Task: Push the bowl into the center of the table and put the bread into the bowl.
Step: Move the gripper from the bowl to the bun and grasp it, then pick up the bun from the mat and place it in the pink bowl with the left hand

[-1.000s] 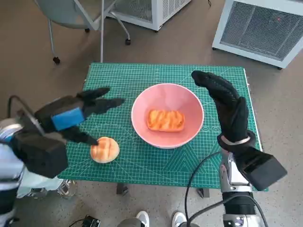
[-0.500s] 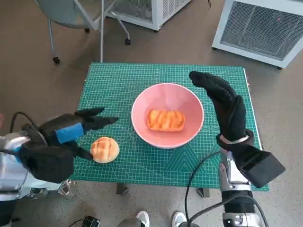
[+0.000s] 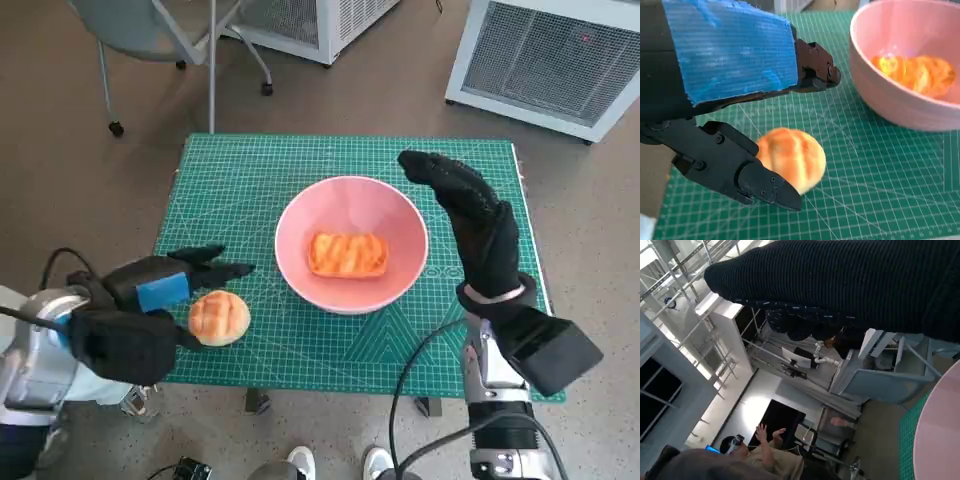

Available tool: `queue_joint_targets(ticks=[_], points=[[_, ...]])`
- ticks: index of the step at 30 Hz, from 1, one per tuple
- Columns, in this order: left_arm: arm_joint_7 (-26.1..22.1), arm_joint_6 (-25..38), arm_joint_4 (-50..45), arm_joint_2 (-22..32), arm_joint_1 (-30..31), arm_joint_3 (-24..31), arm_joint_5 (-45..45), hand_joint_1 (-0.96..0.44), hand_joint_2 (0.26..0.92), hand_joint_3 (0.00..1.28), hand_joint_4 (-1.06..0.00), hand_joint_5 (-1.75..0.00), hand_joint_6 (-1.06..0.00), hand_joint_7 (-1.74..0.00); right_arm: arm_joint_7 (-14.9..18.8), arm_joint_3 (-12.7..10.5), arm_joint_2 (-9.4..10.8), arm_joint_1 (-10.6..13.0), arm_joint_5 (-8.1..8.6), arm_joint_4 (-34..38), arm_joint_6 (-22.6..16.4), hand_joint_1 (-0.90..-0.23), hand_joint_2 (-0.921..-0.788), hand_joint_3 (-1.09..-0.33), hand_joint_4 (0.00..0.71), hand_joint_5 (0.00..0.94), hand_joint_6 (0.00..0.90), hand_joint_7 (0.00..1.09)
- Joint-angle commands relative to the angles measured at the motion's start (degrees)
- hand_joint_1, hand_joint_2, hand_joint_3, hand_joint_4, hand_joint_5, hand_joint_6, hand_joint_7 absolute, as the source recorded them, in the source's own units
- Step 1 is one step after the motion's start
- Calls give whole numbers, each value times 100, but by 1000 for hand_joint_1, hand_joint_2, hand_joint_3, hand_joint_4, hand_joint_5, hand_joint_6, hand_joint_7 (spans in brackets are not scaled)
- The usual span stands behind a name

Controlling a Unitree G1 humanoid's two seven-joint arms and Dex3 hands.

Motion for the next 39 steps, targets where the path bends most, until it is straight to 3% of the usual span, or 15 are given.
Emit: queue_joint_targets(ticks=[1, 13, 18, 22, 23, 24, 25, 28, 31, 39], points=[[158, -143, 455, -183, -74, -251, 224, -260, 737, 4, -52, -15, -204, -6, 90, -18, -20, 31, 83, 81, 64, -713, -921, -745, 122, 2, -1, 408], [495, -346, 1641, -581, -403, -736, 662, -115, 764, 15, -237, -31, -354, -36, 138, -8, -47, 94, 146, -30, 147, -717, -921, -746, 121, 1, -1, 406], [747, -480, 1703, -628, -373, -810, 797, -35, 804, 47, -449, -40, -554, -60, 151, -11, -62, 118, 161, -46, 168, -719, -921, -747, 120, 1, -1, 404], [1008, -760, 1745, -622, -323, -801, 837, 7, 852, 106, -742, -117, -755, -128, 164, -18, -69, 114, 167, -27, 176, -718, -921, -747, 120, 0, -1, 405], [1068, -827, 1758, -617, -318, -801, 848, 6, 866, 105, -731, -327, -714, -346, 166, -20, -70, 113, 166, -22, 176, -718, -921, -747, 120, 0, -1, 405], [1152, -939, 1752, -597, -302, -786, 849, 4, 886, 131, -683, -667, -625, -694, 168, -20, -71, 116, 168, -26, 178, -718, -921, -747, 120, 0, -1, 405], [1213, -1021, 1757, -583, -295, -778, 851, 3, 898, 136, -665, -881, -585, -892, 171, -21, -72, 116, 169, -24, 178, -717, -921, -747, 119, 0, -1, 405], [1321, -1196, 1747, -535, -306, -728, 812, 1, 912, 140, -638, -1142, -548, -1122, 171, -26, -75, 107, 166, -12, 178, -716, -921, -748, 119, 0, -1, 405], [1398, -1327, 1716, -487, -328, -654, 765, 1, 917, 129, -633, -1215, -558, -1182, 165, -29, -80, 103, 156, -12, 178, -716, -921, -748, 119, 0, -1, 405], [1424, -1457, 1561, -388, -498, -326, 520, 2, 920, 105, -655, -1218, -579, -1198, 145, -40, -81, 84, 141, 8, 184, -716, -921, -748, 119, 0, -1, 405]])
